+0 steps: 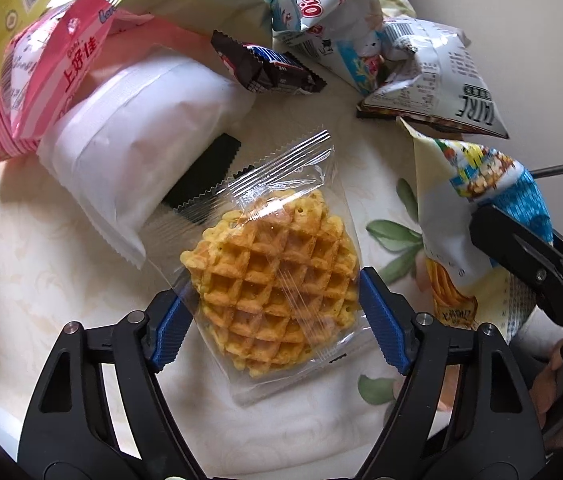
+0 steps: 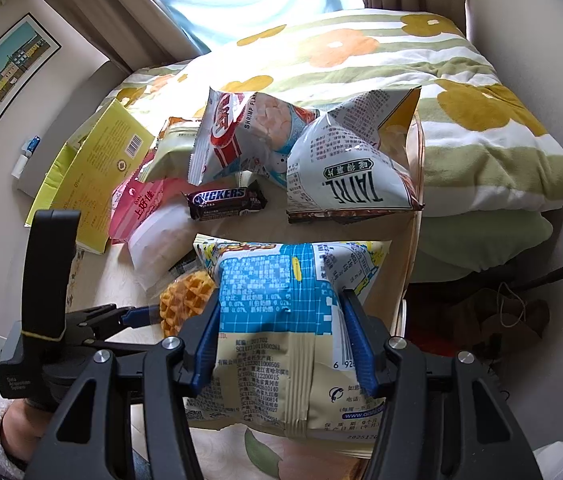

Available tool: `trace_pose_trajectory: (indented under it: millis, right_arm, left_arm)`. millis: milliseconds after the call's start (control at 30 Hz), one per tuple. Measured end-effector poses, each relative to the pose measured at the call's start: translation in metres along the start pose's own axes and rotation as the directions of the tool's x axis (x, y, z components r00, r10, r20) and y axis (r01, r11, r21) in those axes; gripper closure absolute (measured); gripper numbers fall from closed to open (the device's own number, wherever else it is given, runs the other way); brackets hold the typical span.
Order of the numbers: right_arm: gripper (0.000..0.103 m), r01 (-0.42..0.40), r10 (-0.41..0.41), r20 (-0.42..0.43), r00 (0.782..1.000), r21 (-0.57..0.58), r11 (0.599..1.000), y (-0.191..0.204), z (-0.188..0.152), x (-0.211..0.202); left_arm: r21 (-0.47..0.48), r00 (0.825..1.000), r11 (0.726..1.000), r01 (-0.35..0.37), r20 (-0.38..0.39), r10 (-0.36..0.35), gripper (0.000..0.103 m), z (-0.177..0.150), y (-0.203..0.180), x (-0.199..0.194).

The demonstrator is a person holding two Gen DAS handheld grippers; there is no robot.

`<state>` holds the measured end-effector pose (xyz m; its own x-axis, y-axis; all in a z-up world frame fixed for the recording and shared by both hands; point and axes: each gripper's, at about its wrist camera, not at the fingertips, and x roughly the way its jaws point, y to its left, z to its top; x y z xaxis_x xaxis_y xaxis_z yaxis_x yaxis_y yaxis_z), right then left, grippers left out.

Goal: Organize snacks
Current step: 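Grasp the blue-white wafer bag with the right tool while the left tool grasps the waffle, then carry the waffle and wafer bag with both tools over the box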

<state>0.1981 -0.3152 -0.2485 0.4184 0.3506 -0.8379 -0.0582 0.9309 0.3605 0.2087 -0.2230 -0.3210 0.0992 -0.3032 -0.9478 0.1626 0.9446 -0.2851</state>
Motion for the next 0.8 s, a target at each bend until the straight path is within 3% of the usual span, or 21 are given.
trace_pose_trajectory:
  millis: [233,467,600,800]
  right_arm:
    - [0.051,0.013,-0.013,0.026,1.0,-0.005,1.0,0.013,-0.003,-0.01]
    - [0.051,0.012,-0.011,0.083,0.996,-0.012,1.0,0.032,0.003,-0.033]
    - [0.051,0.026,-0.02,0.121,0.992,-0.045,0.999,0.051,0.013,-0.05]
    - [0.051,0.044,-0.022,0.2,0.98,-0.107,0.993,0.091,0.038,-0.079]
  left_arm:
    - [0.025,0.997,0.997,0.069,0.037,-0.069,0.031,-0.011,0.012,-0.025]
    - [0.021,0.982,0.989,0.146,0.12,-0.147,0.032,-0.013,0.023,-0.079]
    - [0.041,0.962,0.983,0.18,0.201,-0.184,0.032,-0.014,0.03,-0.12]
    - [0.056,0.913,0.978,0.203,0.349,-0.21,0.032,-0.011,0.05,-0.187]
